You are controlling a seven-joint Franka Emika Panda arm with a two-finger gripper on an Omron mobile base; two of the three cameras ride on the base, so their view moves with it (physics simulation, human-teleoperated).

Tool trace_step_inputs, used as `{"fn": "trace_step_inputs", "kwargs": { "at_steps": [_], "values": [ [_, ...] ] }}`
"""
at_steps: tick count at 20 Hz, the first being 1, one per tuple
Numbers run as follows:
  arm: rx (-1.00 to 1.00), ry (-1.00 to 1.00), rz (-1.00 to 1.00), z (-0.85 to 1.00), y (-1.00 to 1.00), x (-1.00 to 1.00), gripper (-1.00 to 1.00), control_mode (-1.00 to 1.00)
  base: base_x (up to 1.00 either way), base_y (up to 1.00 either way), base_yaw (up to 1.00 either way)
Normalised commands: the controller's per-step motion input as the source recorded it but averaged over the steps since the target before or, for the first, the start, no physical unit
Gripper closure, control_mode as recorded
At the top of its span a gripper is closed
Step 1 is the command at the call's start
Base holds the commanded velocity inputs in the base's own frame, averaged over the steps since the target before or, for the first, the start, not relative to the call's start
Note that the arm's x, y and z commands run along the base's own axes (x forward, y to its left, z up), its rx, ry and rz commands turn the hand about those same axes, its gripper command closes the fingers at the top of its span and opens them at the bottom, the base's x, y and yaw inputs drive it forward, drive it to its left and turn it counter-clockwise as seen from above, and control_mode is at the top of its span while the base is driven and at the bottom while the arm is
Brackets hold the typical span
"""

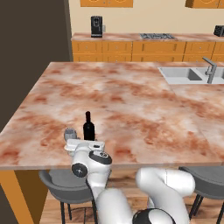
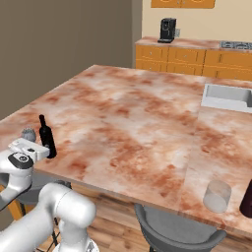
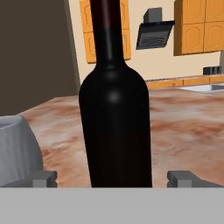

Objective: There is a wine glass and glass cup on the dining counter. Place the wine bottle next to the wine glass and the juice bottle next to the glass cup.

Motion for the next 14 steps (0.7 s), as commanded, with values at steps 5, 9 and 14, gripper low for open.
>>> {"fn": "trace_step_inputs", "kwargs": {
  "at_steps": [5,9,14],
  "values": [
    [0.0,0.0,0.0,0.0,-0.05,-0.14,-1.0,-1.0,0.0,0.0,0.0],
    [0.0,0.0,0.0,0.11,0.0,-0.36,-1.0,-1.0,0.0,0.0,0.0],
    [0.0,0.0,0.0,0.29,0.0,-0.45,-1.0,-1.0,0.0,0.0,0.0]
  ]
}}
